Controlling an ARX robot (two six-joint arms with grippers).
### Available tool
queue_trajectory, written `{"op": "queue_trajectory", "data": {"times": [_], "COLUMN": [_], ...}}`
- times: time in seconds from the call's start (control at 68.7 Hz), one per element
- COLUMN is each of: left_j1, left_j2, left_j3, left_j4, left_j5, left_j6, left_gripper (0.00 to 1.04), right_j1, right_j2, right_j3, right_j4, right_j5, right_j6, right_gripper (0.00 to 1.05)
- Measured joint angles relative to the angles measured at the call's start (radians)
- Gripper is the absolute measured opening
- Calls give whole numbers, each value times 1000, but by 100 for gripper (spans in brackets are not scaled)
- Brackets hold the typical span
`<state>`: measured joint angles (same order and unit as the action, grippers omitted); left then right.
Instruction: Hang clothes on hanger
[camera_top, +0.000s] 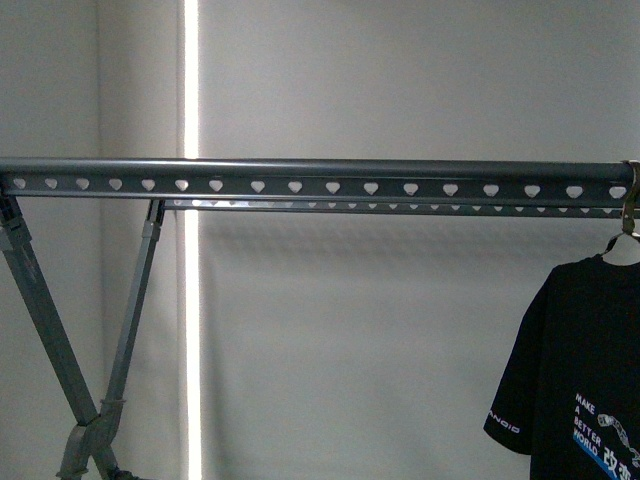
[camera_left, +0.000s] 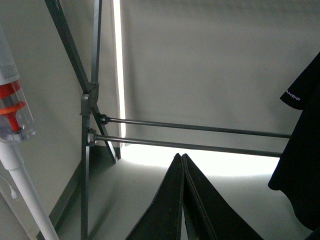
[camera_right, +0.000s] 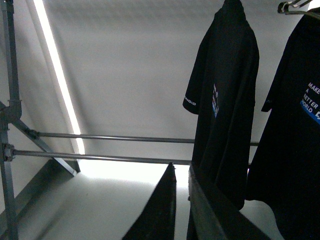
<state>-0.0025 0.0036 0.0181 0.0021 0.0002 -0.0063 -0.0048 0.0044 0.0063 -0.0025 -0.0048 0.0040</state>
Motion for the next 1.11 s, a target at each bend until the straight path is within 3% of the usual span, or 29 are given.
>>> {"op": "queue_trajectory", "data": {"times": [0.058,0.364,0.597,0.874,1.107], "left_j1": [0,0,0,0,0], "left_j2": [0,0,0,0,0], "left_j3": [0,0,0,0,0], "left_j4": [0,0,0,0,0], "left_j5": [0,0,0,0,0], "left_j6": [0,0,0,0,0], "left_gripper": [4,4,4,51,94], "right_j1": [0,1,1,1,1], "right_j2": [0,0,0,0,0], "right_j3": [0,0,0,0,0], "right_j4": [0,0,0,0,0], "right_j5": [1,1,1,1,1], "right_j6": [-2,-4,-4,-4,-4], "right_gripper": [1,3,49,98,97]}}
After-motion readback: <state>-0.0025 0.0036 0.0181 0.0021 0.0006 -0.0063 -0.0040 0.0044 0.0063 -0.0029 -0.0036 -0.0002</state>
